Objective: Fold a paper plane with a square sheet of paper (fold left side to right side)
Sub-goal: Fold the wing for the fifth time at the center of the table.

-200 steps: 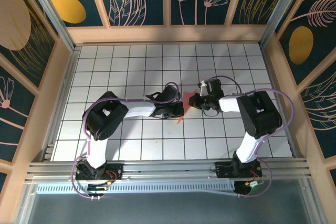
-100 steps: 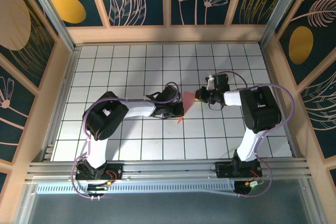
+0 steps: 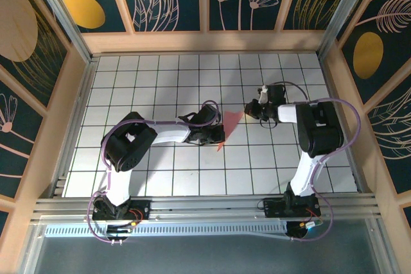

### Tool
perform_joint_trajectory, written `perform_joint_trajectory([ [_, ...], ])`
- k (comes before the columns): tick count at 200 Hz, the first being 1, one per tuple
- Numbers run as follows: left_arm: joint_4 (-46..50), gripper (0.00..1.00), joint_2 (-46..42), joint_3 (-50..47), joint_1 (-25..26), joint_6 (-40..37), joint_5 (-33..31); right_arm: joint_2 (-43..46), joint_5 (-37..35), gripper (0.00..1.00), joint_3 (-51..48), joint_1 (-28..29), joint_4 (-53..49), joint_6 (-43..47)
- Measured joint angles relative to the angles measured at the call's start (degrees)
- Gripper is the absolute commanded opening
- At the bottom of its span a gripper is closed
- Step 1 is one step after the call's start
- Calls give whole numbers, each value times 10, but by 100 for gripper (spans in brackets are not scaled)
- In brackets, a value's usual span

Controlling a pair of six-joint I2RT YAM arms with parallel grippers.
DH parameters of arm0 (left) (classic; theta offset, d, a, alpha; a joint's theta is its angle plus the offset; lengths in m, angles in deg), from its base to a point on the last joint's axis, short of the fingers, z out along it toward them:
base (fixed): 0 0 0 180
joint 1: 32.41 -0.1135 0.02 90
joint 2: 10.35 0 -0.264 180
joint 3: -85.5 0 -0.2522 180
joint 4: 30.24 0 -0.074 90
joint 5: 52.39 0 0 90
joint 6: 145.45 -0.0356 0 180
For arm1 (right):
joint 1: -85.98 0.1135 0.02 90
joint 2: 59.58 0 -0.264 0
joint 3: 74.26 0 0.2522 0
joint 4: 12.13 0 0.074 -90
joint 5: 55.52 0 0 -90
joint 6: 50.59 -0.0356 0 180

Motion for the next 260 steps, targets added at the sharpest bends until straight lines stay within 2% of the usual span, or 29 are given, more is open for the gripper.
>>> perform_joint_trajectory([
  [36, 0, 0, 0, 0, 0, 0, 0, 29, -6, 0, -5, -2, -24, 6],
  [63, -1, 0, 0, 0, 0, 0, 0, 98, 19, 0, -43, 6, -27, -9],
  [96, -3, 0, 0, -2, 0, 0, 0, 148, 49, 0, -101, 67, -9, -59],
  [140, -9, 0, -2, -6, 0, 0, 0, 133, 66, 0, -141, 126, 30, -129],
  [186, -12, 0, -3, -8, 0, 0, 0, 101, 73, 0, -141, 141, 63, -155],
  [260, -23, 0, -9, -17, 0, 3, -5, 64, 73, 0, -124, 142, 56, -155],
])
